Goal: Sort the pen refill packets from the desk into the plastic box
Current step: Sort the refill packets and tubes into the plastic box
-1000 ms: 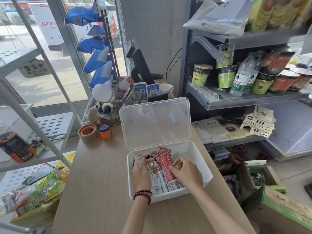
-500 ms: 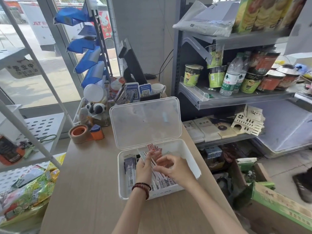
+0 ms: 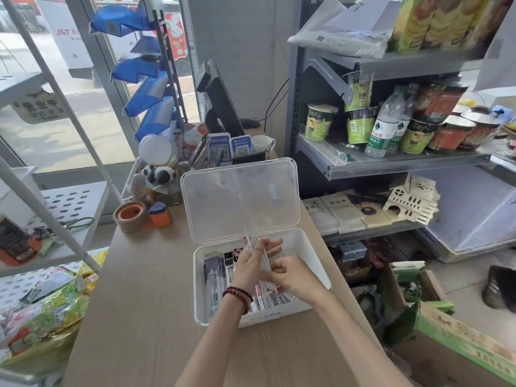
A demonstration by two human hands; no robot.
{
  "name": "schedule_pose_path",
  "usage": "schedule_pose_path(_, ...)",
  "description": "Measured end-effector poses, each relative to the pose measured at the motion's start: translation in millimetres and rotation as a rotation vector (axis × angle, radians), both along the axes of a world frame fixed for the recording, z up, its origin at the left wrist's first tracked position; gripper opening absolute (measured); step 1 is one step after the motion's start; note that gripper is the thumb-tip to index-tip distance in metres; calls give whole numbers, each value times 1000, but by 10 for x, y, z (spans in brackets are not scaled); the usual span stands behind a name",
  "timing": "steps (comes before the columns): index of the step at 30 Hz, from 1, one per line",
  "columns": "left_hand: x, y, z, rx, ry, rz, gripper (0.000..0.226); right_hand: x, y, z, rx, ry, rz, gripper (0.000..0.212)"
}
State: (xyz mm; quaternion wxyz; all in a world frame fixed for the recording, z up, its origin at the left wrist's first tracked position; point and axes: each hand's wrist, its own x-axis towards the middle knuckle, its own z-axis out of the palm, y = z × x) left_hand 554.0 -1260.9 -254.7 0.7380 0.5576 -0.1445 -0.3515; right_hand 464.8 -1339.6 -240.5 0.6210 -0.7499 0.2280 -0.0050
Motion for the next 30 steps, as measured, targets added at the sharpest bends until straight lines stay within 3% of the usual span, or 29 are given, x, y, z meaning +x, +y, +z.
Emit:
schedule_pose_path(4, 8, 11, 9, 12, 13, 44, 22, 12, 33, 23, 39, -19, -5, 8)
schedule_pose_path(11, 42, 38, 51, 19, 33, 28, 23, 12, 135, 26, 278, -28, -23, 17)
schedule_pose_path(21, 32, 55, 11, 37, 37, 21, 29, 17, 102, 88, 254, 59, 33, 23)
schedule_pose_path(26, -37, 27, 67, 136, -78, 54, 32, -19, 158, 66, 246, 13, 38, 24)
schedule_pose_path(30, -32, 46, 64, 182, -123, 89, 54, 12, 156, 47, 234, 51, 1, 27)
